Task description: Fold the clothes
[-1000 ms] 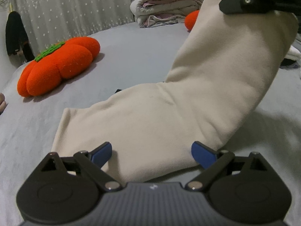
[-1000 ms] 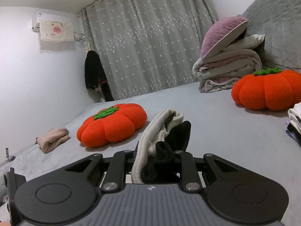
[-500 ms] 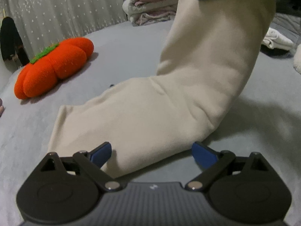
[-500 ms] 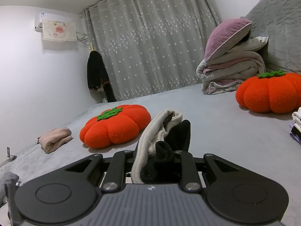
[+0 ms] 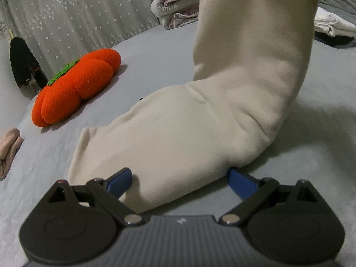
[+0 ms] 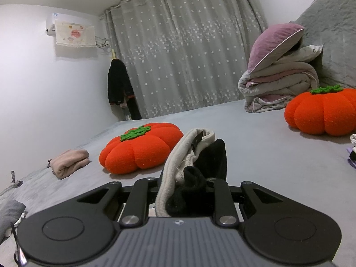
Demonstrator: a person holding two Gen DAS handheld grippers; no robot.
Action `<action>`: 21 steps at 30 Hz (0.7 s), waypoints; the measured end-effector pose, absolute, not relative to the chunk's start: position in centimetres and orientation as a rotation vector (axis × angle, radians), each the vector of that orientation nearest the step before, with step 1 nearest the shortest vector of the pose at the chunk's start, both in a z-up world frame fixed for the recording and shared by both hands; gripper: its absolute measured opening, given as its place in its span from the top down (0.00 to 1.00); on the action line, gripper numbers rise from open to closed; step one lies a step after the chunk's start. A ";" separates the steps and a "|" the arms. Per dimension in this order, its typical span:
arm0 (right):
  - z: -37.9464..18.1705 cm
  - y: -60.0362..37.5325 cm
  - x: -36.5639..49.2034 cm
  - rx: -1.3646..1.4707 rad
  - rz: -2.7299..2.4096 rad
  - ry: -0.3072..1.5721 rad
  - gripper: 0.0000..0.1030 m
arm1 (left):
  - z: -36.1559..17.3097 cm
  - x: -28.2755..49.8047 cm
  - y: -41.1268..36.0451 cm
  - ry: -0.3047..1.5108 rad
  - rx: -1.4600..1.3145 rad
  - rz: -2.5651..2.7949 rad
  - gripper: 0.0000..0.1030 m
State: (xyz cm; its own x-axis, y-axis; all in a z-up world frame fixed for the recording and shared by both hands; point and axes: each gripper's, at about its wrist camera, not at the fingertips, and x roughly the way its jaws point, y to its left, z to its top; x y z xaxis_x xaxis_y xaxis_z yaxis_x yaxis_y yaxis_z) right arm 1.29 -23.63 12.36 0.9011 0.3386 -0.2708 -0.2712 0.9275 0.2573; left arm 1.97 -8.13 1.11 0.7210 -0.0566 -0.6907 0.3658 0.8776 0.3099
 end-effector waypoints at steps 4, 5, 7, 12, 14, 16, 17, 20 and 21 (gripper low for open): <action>12.4 -23.8 1.4 0.230 0.320 0.321 0.79 | 1.5 2.1 -7.4 0.741 0.404 -0.263 0.06; 12.5 -23.9 1.5 0.236 0.318 0.324 0.79 | 1.7 2.2 -7.1 0.743 0.388 -0.270 0.06; 12.5 -23.9 1.7 0.241 0.315 0.328 0.79 | 2.2 2.2 -6.6 0.747 0.353 -0.283 0.06; 12.6 -23.5 2.2 0.241 0.308 0.334 0.79 | 3.9 2.5 -4.4 0.760 0.233 -0.290 0.06; 12.5 -23.1 2.3 0.228 0.307 0.338 0.79 | 4.6 2.7 -3.1 0.768 0.187 -0.293 0.06; 12.4 -22.8 2.4 0.216 0.306 0.342 0.79 | 5.2 2.9 -1.8 0.774 0.140 -0.292 0.06; 12.3 -22.6 2.5 0.214 0.303 0.344 0.79 | 5.3 3.1 -1.2 0.780 0.124 -0.286 0.06; 12.0 -22.2 2.6 0.206 0.299 0.349 0.79 | 5.5 3.4 0.3 0.791 0.098 -0.256 0.06; 12.0 -22.1 2.5 0.200 0.298 0.350 0.79 | 5.7 3.5 0.9 0.792 0.076 -0.248 0.06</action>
State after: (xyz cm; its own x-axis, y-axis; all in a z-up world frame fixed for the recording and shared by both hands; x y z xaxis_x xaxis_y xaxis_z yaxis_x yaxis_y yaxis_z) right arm 2.54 -22.06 12.02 0.8966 0.3202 -0.3060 -0.2519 0.9369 0.2424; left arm 3.54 0.93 5.73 0.6755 -0.1914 -0.7121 0.2484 0.9683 -0.0246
